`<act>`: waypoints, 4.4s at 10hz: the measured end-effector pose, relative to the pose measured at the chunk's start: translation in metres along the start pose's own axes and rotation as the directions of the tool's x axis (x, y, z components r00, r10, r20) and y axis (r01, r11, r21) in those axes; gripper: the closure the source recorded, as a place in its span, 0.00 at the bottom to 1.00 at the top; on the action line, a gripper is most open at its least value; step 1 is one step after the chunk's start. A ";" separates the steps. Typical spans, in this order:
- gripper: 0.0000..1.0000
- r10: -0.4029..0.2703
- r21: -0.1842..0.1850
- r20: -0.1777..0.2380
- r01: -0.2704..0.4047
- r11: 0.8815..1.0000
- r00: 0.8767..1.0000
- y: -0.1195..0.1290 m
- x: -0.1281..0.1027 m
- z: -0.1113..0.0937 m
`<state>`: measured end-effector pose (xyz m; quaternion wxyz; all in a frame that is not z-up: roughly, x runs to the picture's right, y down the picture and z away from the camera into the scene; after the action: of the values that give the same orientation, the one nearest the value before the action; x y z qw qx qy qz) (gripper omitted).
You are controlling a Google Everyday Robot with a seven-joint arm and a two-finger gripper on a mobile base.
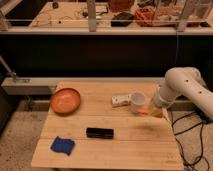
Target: Place the pepper in the ceramic cup
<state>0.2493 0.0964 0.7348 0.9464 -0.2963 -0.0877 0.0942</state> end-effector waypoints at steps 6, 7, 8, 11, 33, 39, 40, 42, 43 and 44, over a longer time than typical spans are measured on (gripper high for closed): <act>1.00 0.005 0.001 -0.003 -0.005 1.000 1.000 -0.022 -0.007 -0.011; 1.00 0.004 -0.001 -0.005 -0.004 1.000 1.000 -0.025 -0.009 -0.011; 1.00 0.007 0.002 -0.006 -0.007 1.000 1.000 -0.028 -0.009 -0.011; 1.00 0.009 0.006 -0.017 -0.009 1.000 1.000 -0.040 -0.012 -0.011; 1.00 -0.028 0.039 -0.076 0.031 0.999 0.997 -0.074 -0.026 -0.007; 1.00 -0.040 0.044 -0.080 0.043 0.998 0.996 -0.080 -0.025 -0.005; 1.00 -0.043 0.044 -0.080 0.047 0.998 0.996 -0.082 -0.026 -0.004; 1.00 -0.046 0.047 -0.082 0.050 0.998 0.996 -0.084 -0.025 -0.004; 1.00 -0.047 0.049 -0.083 0.051 0.997 0.995 -0.085 -0.024 -0.004; 1.00 -0.047 0.049 -0.084 0.051 0.997 0.995 -0.085 -0.023 -0.004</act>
<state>0.2384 0.0202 0.7784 0.9585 -0.2732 -0.0534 0.0609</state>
